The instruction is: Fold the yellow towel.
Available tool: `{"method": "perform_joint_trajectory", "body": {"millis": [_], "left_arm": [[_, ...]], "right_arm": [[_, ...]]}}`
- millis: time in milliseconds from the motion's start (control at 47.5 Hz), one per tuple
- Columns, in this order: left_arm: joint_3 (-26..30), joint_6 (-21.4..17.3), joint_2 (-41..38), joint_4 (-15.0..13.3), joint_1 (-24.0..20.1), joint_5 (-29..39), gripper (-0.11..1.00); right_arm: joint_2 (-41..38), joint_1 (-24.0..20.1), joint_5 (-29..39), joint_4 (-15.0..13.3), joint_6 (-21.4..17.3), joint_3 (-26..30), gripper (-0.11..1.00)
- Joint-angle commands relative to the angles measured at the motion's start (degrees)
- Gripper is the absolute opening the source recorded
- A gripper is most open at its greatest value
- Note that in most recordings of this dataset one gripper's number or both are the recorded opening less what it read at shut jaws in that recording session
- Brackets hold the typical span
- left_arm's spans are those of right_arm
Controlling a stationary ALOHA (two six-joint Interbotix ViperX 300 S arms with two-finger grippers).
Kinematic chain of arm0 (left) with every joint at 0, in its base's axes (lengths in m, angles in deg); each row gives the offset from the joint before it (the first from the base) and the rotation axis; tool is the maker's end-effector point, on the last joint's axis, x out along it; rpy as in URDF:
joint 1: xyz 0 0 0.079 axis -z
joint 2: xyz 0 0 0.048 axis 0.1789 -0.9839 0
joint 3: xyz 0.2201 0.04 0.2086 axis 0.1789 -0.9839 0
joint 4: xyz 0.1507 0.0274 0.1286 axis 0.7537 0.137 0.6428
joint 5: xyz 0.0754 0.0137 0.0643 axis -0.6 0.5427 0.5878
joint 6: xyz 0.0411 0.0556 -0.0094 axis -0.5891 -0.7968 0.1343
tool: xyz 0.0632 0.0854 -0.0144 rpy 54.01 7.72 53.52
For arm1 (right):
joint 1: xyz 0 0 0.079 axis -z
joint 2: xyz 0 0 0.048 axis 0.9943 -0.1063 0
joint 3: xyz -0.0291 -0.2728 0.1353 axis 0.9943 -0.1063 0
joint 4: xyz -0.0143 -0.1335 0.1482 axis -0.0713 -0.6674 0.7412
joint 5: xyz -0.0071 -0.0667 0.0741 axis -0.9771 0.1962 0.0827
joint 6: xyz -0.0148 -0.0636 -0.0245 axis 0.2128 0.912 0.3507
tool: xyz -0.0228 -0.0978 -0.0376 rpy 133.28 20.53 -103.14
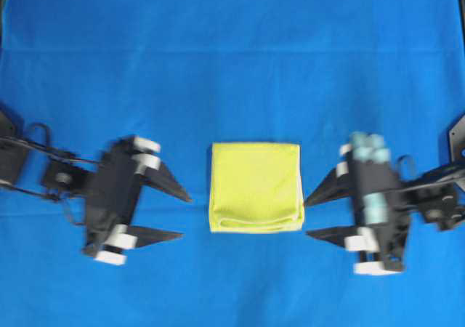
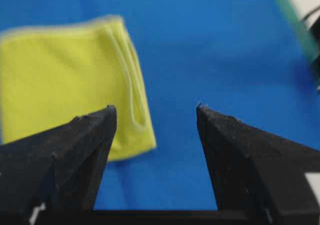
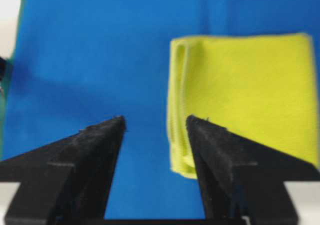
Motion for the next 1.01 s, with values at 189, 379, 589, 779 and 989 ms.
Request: {"method": "perform_joint_trajectory", "body": {"millis": [189, 379, 589, 779, 989], "left_arm": [[-6.6, -5.9, 17.1, 0.2, -1.8, -0.8, 0.62], [-13.0, -7.3, 28.6, 0.2, -3.5, -0.9, 0.62], [-22.0, -7.3, 38.7, 0.2, -7.2, -1.8, 0.61], [-30.1, -6.9, 48.3, 0.1, -11.6, -2.8, 0.61], [-35.5, -5.6, 53.4, -0.1, -14.8, -2.9, 0.61]], "right_arm": [[17.1, 2.3, 0.3, -6.5, 0.0, -6.6, 0.58], [27.9, 4.7, -1.7, -9.1, -0.1, -13.8, 0.58], [37.6, 10.4, -8.3, -10.1, -0.1, -23.3, 0.58], [43.6, 16.8, -13.6, -10.2, 0.0, -31.1, 0.58], [44.3, 20.1, -17.8, -10.2, 0.0, -35.9, 0.58]]}}
